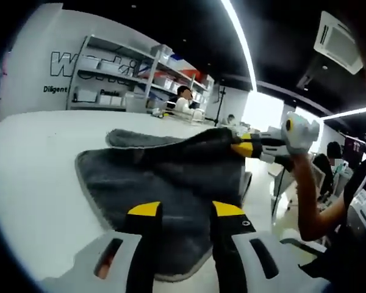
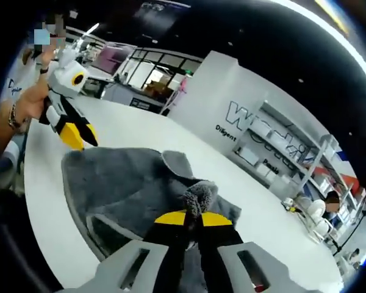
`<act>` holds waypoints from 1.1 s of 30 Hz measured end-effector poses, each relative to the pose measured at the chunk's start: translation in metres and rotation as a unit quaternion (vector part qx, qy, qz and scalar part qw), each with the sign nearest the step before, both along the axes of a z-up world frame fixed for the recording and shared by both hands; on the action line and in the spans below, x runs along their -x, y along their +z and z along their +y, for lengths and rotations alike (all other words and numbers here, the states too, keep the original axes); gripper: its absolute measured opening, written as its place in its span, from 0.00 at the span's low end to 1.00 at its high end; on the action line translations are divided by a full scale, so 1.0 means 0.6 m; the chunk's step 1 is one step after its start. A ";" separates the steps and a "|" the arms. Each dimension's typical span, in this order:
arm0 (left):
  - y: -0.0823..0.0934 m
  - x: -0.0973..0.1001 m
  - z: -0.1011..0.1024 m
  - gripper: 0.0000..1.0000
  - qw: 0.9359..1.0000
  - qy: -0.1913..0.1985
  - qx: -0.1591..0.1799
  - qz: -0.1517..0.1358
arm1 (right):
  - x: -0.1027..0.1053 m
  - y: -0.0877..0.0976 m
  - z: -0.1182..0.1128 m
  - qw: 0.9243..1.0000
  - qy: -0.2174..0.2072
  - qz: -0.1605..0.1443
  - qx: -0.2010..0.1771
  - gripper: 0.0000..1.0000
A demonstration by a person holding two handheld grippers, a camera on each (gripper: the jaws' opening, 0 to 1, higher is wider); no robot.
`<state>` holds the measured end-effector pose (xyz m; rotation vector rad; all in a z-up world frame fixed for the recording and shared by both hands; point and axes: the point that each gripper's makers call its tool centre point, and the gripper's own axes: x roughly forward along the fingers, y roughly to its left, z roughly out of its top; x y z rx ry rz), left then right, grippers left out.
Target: Open the folded towel by lifting each exposed corner and separating the folded layers until the towel lies flat within the target outline without major curled edges
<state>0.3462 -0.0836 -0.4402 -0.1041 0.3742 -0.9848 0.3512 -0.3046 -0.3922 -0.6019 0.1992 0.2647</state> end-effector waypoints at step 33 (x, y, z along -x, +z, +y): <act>-0.002 0.044 0.092 0.87 0.999 0.033 -0.033 0.019 | 0.031 -0.153 -0.431 0.956 -0.271 0.114 0.002 0.03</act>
